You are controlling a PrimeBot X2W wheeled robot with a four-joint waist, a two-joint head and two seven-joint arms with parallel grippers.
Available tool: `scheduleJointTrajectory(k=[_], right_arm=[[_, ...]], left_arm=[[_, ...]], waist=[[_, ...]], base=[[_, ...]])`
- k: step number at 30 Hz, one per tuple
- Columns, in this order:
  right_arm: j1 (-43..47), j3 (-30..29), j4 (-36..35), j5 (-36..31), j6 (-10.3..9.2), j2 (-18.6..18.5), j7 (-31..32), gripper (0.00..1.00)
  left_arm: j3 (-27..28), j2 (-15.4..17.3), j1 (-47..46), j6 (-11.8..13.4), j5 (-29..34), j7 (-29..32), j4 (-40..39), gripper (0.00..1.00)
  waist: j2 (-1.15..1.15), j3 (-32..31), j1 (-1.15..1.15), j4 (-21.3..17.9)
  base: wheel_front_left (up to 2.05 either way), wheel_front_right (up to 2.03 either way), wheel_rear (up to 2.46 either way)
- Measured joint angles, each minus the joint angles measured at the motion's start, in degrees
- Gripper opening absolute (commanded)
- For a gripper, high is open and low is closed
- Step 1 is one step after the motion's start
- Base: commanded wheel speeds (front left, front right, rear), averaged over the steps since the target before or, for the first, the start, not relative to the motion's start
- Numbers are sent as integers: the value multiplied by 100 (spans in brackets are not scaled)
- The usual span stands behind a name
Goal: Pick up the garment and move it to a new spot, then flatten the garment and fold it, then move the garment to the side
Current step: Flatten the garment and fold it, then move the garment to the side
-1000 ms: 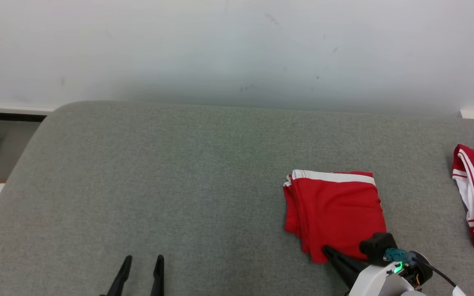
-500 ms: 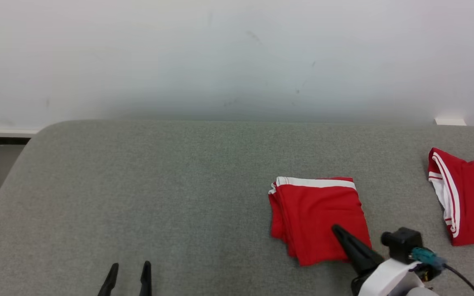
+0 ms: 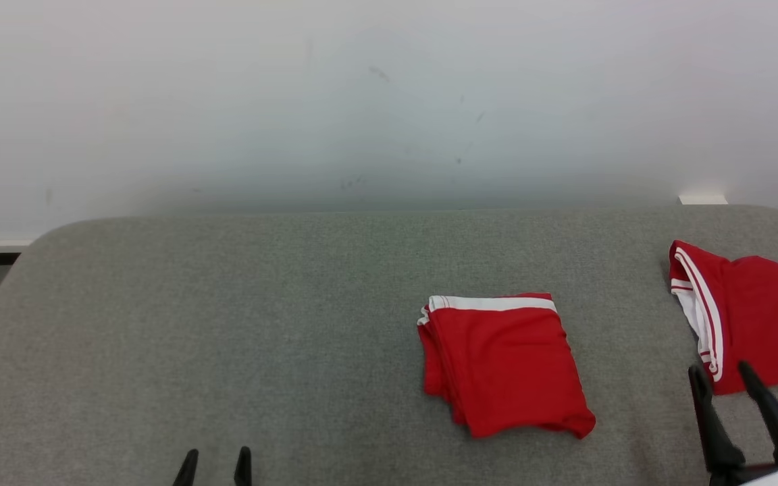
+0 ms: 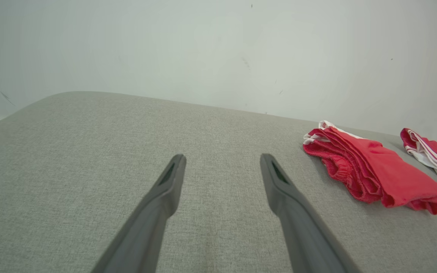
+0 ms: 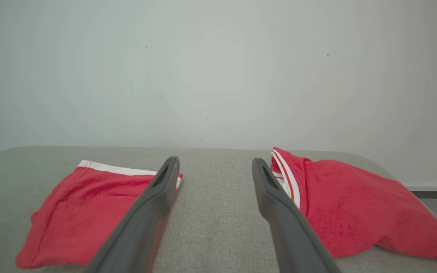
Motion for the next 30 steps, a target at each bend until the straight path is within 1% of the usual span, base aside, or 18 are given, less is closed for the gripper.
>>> scheduleJointTrajectory(k=[5,8,13,26,28,30], right_arm=[[802,-344,-221,-446,0,380,1,100],[1027,-470,-286,-549,0,617,0,100],[1151,-577,-333,-635,0,800,1,100],[992,-460,-182,-612,0,787,0,100],[954,-442,-142,-458,0,789,0,100],[874,-407,-33,-99,0,781,0,100]], left_arm=[[-66,0,60,11,-16,0,24,100],[-85,0,115,24,-20,0,51,100],[-111,0,141,27,-25,0,85,100],[-131,0,137,14,-19,0,122,100],[-133,0,134,10,-19,0,122,100],[-135,0,129,-2,-18,0,121,100]], waist=[[0,-48,0,21],[0,-72,0,22],[0,-86,0,11],[0,-26,0,69],[0,-14,0,91],[0,8,0,115]], base=[[0,0,0],[0,0,0],[0,0,0],[0,0,0],[0,0,0],[0,0,0]])
